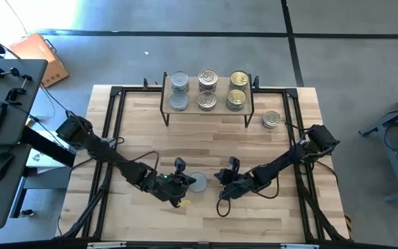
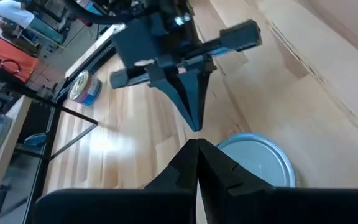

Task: Stack canned seafood by type on shelf
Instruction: Stack the green white tuna can on top of the other green white tuna can on the shelf

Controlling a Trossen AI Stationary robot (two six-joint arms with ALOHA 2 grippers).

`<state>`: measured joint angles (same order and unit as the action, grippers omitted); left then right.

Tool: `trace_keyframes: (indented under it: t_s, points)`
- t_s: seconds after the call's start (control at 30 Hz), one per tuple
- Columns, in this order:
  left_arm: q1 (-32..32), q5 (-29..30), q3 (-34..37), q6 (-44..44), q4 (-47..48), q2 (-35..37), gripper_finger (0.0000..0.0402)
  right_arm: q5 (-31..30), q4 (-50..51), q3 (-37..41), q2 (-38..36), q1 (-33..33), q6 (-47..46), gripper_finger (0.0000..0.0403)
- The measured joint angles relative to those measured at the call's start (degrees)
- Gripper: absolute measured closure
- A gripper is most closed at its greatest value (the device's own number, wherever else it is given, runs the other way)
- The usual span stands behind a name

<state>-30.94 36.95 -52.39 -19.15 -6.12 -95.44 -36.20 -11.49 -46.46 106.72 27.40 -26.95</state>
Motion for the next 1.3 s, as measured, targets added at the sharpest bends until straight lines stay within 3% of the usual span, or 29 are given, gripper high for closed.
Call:
trace_keyframes:
  t_s: [0.17, 0.37, 0.57, 0.73, 0.87, 1.3]
  points:
    - [0.6, -2.3, 0.0, 1.4, 0.8, 0.9, 0.0401, 0.0, 0.0, 0.0, 0.0, 0.0, 0.0, 0.0402]
    - [4.6, -14.2, -0.1, 6.4, 1.1, -1.7, 0.0396, 0.0, 0.0, 0.0, 0.0, -0.1, 0.0, 0.0402]
    - [7.4, -24.6, -0.1, 5.4, -0.5, -6.0, 0.0326, 0.0, -0.2, 0.0, 0.0, -0.1, 0.0, 0.0402]
    - [7.6, -24.8, -0.1, 5.2, -0.4, -8.9, 0.0258, 0.0, -0.2, 0.0, 0.0, -0.1, 0.0, 0.0402]
    - [7.7, -24.4, -0.4, 6.9, -0.5, -10.5, 0.0234, 0.0, -0.1, 0.0, 0.0, -0.1, 0.0, 0.0402]
    - [7.3, -23.3, -0.3, 5.4, 2.1, -12.3, 0.0294, 0.0, 0.0, 0.0, 0.0, -0.1, 0.0, 0.0402]
